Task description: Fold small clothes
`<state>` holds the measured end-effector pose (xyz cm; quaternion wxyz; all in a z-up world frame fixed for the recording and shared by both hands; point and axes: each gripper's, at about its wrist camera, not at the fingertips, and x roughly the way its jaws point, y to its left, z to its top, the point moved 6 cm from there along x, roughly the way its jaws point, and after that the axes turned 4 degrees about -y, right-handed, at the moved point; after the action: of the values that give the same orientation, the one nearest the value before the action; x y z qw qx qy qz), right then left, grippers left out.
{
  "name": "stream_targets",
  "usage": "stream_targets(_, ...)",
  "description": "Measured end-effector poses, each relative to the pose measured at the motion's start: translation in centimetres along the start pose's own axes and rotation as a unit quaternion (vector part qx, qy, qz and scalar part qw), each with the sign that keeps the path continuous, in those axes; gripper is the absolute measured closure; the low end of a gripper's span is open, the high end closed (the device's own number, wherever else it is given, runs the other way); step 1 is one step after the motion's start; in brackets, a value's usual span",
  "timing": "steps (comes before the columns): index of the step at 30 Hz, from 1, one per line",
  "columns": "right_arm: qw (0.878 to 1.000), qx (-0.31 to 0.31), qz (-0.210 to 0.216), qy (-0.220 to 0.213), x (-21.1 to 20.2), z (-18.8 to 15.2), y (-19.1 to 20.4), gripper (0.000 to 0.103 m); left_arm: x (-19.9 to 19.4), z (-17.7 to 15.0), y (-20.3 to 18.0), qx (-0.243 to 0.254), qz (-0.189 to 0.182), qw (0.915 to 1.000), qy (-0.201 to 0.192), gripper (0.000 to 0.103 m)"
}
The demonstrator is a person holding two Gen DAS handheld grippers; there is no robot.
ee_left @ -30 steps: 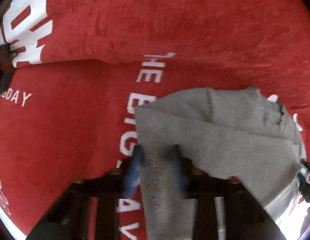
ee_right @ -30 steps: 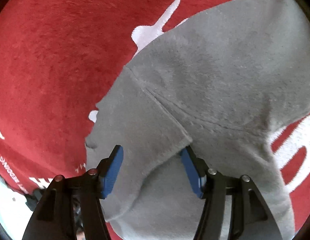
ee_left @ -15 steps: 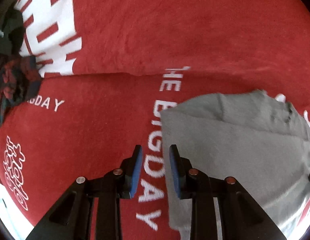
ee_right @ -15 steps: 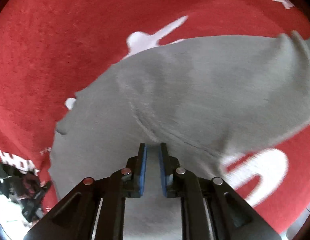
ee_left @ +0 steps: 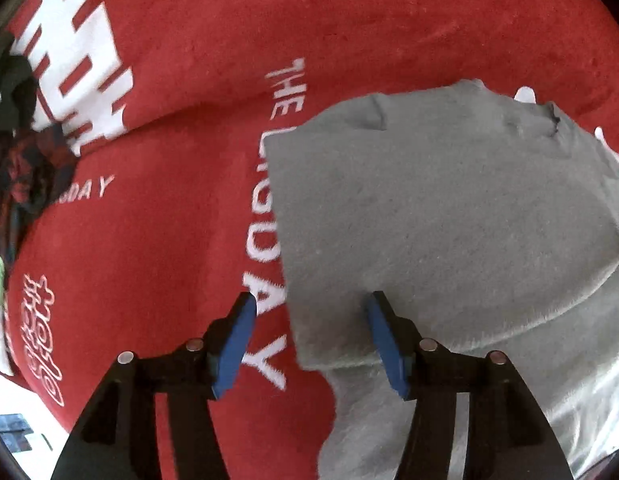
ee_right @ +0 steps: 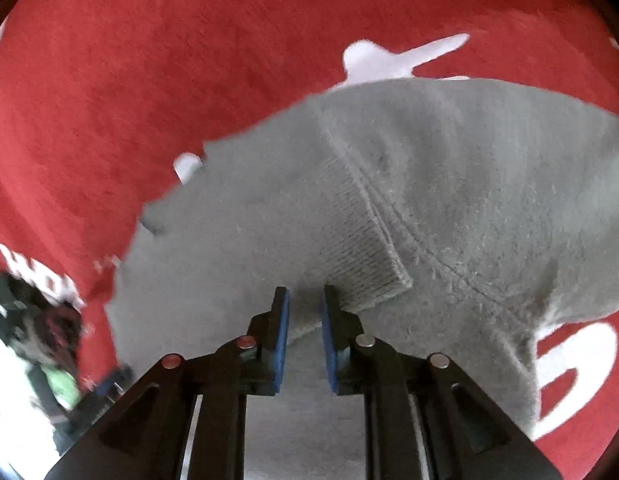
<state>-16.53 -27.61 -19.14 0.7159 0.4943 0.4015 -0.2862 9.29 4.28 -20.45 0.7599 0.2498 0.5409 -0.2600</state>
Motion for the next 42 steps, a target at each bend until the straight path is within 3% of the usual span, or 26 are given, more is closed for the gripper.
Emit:
stream_targets(4, 0.999, 0.030, 0.016, 0.017, -0.9, -0.5, -1.2, 0.084, 0.3, 0.0, 1.2, -0.011, 0.002, 0.9999, 0.013, 0.043)
stream_targets(7, 0.999, 0.044, 0.025, 0.017, -1.9, -0.7, -1.8, 0.072, 0.0, 0.2, 1.2, -0.010, 0.019, 0.9995, 0.021, 0.043)
stream_targets(10, 0.997, 0.056, 0.049, 0.018, -3.1, -1.3, -2.1, 0.057, -1.1, -0.1, 0.4, -0.017, 0.007, 0.9994, 0.028, 0.043)
stream_targets(12, 0.997, 0.057, 0.053, 0.023, -3.6, -1.8, -2.2, 0.047, -1.7, -0.2, -0.5, -0.018, -0.006, 0.9993, 0.031, 0.043)
stream_targets(19, 0.993, 0.064, 0.086, 0.045, -4.6, -3.7, -2.3, 0.033, -3.6, -0.9, -7.6, 0.022, -0.064, 0.9967, 0.045, 0.043)
stream_targets(21, 0.992, 0.064, 0.098, 0.047, -5.0, -4.1, -2.1, 0.023, -4.2, -1.3, -9.9, 0.037, -0.075, 0.9953, 0.048, 0.043)
stream_targets(22, 0.992, 0.065, 0.102, 0.047, -5.2, -4.2, -2.1, 0.023, -4.4, -1.4, -10.8, 0.044, -0.079, 0.9948, 0.047, 0.038)
stream_targets(23, 0.991, 0.065, 0.106, 0.047, -5.4, -4.3, -2.0, 0.023, -4.7, -1.4, -11.7, 0.051, -0.083, 0.9943, 0.045, 0.018)
stream_targets(25, 0.990, 0.065, 0.113, 0.045, -5.9, -4.4, -2.2, 0.023, -5.5, -1.4, -13.5, 0.058, -0.095, 0.9934, 0.031, 0.004)
stream_targets(28, 0.989, 0.073, 0.118, 0.044, -6.5, -4.4, -2.8, 0.023, -6.1, -1.4, -15.9, 0.078, -0.105, 0.9909, 0.030, 0.004)
stream_targets(30, 0.989, 0.081, 0.121, 0.040, -7.0, -4.3, -3.5, 0.013, -6.3, -1.5, -17.2, 0.088, -0.109, 0.9896, 0.035, 0.004)
stream_targets(42, 0.986, 0.124, 0.111, 0.011, -11.3, -3.3, -10.8, 0.013, -5.4, -2.0, -24.1, 0.124, -0.125, 0.9811, 0.079, 0.004)
